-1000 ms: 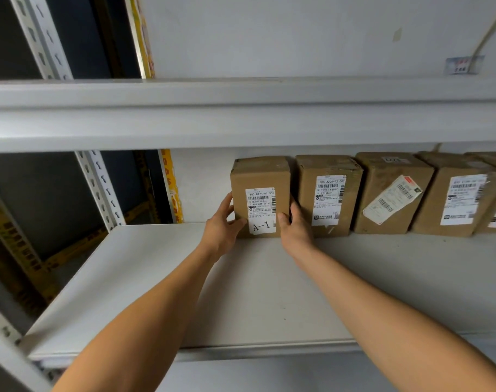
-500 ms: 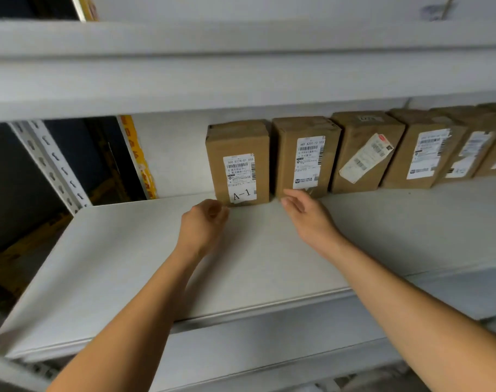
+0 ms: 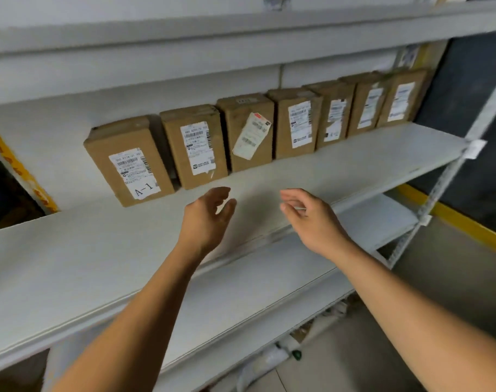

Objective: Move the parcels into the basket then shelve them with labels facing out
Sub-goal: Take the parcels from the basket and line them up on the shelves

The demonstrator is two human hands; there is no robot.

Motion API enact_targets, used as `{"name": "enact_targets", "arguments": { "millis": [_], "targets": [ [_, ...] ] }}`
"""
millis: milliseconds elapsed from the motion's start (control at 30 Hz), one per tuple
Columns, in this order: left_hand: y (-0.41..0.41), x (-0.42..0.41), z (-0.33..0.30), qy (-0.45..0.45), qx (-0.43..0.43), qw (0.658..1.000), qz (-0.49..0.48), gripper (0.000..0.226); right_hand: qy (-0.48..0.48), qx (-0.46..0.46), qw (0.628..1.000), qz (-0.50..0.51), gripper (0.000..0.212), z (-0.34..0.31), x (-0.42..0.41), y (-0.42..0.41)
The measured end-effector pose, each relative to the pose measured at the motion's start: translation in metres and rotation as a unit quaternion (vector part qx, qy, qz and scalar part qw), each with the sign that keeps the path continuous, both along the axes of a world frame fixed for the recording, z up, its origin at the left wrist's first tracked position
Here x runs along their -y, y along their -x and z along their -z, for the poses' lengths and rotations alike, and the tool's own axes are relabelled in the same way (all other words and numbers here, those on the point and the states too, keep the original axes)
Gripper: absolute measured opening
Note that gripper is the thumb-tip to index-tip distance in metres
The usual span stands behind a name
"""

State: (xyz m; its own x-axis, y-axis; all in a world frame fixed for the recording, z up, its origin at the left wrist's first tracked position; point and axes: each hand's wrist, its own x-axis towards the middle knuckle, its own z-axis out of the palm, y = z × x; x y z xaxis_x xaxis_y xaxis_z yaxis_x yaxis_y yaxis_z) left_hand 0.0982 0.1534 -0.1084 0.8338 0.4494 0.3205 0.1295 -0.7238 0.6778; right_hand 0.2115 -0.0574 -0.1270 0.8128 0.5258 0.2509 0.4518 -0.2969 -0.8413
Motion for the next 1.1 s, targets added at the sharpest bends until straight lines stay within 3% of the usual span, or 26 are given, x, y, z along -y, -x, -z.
{"name": "enact_targets", "arguments": {
  "millis": [267, 533, 767, 1100],
  "targets": [
    [-0.061, 0.172, 0.021, 0.012, -0.01, 0.991, 0.13, 0.035, 0.001, -0.056, 0.992, 0.114, 0.033, 0.034, 0.189, -0.01],
    [-0.133, 0.319, 0.064, 0.037, -0.071, 0.959, 0.271, 0.04, 0.007, -0.123, 0.953, 0.276, 0.035, 0.078, 0.334, -0.002],
    [-0.201, 0.434, 0.123, 0.039, -0.155, 0.9, 0.405, 0.046, 0.061, -0.157, 0.894, 0.414, 0.04, 0.122, 0.431, 0.002],
    [-0.256, 0.579, 0.208, 0.011, -0.269, 0.794, 0.545, 0.055, 0.047, -0.281, 0.768, 0.574, 0.042, 0.176, 0.532, 0.014]
  ]
}}
